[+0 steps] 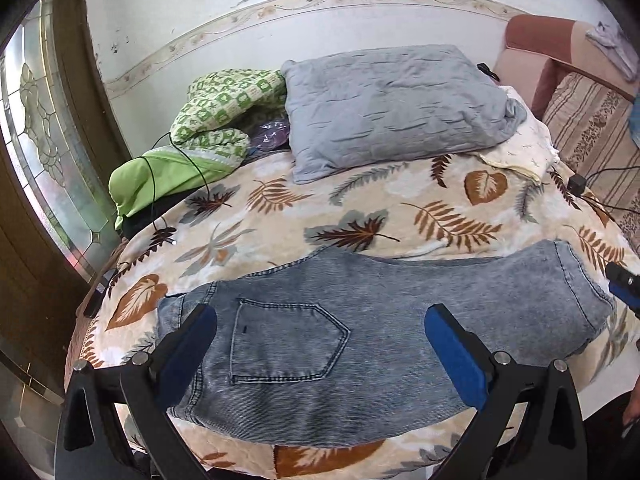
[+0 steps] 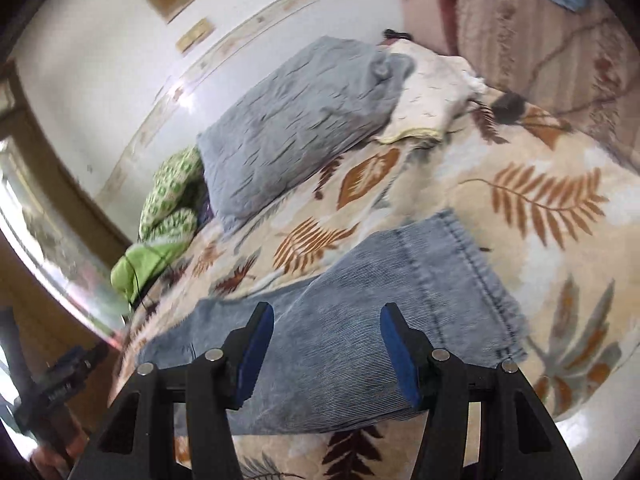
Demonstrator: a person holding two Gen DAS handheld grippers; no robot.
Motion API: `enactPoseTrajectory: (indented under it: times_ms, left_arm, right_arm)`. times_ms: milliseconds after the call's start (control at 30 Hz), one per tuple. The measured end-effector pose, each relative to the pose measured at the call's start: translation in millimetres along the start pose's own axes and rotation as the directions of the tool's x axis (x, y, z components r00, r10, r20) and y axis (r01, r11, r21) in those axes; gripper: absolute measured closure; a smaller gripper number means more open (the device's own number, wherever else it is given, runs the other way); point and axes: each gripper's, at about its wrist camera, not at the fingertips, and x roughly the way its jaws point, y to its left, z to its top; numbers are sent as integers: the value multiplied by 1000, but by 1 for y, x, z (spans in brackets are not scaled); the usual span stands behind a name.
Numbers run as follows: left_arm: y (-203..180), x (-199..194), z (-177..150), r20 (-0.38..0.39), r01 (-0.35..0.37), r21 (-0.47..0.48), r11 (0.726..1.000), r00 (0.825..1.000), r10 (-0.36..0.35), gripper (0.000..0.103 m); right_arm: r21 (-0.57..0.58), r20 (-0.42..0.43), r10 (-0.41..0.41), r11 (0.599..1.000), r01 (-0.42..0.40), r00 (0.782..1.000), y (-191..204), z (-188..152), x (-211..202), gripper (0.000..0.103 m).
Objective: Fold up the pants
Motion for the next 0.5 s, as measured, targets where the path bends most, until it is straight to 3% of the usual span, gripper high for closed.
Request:
enactPoseTrajectory:
  times_ms: [167,500]
  left_arm:
    - [-6,2,-1,-11,16,4,1000,1000,-16,0]
    - [-42,12,-5,-42,72,71,995,997,-70,0]
  right_arm:
    - [68,14,-6,998,5,1000,-17,7,-5,44]
    - [92,9,-47,995,46,999,-39,7,-12,43]
